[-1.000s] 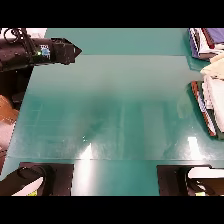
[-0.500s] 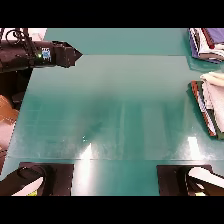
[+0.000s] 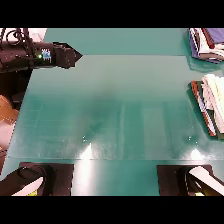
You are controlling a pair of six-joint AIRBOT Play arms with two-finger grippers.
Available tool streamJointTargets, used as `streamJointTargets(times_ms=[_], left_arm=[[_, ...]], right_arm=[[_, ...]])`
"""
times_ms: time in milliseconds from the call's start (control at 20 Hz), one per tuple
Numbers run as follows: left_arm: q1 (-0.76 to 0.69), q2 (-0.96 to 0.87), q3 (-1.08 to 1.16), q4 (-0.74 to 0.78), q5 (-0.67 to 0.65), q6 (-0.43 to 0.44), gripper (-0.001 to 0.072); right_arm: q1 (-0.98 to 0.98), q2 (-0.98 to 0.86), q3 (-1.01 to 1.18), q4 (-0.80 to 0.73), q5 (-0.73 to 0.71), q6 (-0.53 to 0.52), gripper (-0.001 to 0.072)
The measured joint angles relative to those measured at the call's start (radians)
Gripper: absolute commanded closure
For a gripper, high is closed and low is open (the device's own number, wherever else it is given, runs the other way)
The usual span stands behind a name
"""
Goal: Fold the shirts.
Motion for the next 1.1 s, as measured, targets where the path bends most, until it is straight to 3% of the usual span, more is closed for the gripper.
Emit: streamJointTargets(times_ms=[200, 300, 550, 600, 700, 750, 1100], left_arm=[[0.0, 0.0, 0.0, 0.0, 0.0, 0.001, 0.068], [0.0, 0.0, 0.0, 0.001, -0.006, 0.001, 0.068], [0.0, 0.0, 0.0, 0.002, -0.019, 0.0, 0.068], [0.0, 0.0, 0.0, 0.002, -0.018, 0.0, 0.068], [0.0, 0.0, 0.0, 0.002, -0.016, 0.0, 0.068], [0.0, 0.0, 0.0, 0.002, -0.015, 0.0, 0.068], [0.0, 0.0, 0.0, 0.002, -0.012, 0.0, 0.068]], right_arm=[[0.085, 0.023, 0.031, 0.189, -0.018, 0.0, 0.0103], [0.198, 0.027, 0.054, 0.299, -0.029, 0.0, 0.0145], [0.563, 0.027, 0.078, 0.419, -0.124, -0.001, 0.0161], [0.63, 0.026, 0.08, 0.426, -0.151, -0.001, 0.0276], [0.743, 0.026, 0.082, 0.443, -0.198, -0.001, 0.0624], [0.787, 0.025, 0.082, 0.444, -0.217, -0.001, 0.0696], [0.935, 0.025, 0.084, 0.456, -0.265, -0.004, 0.0695]])
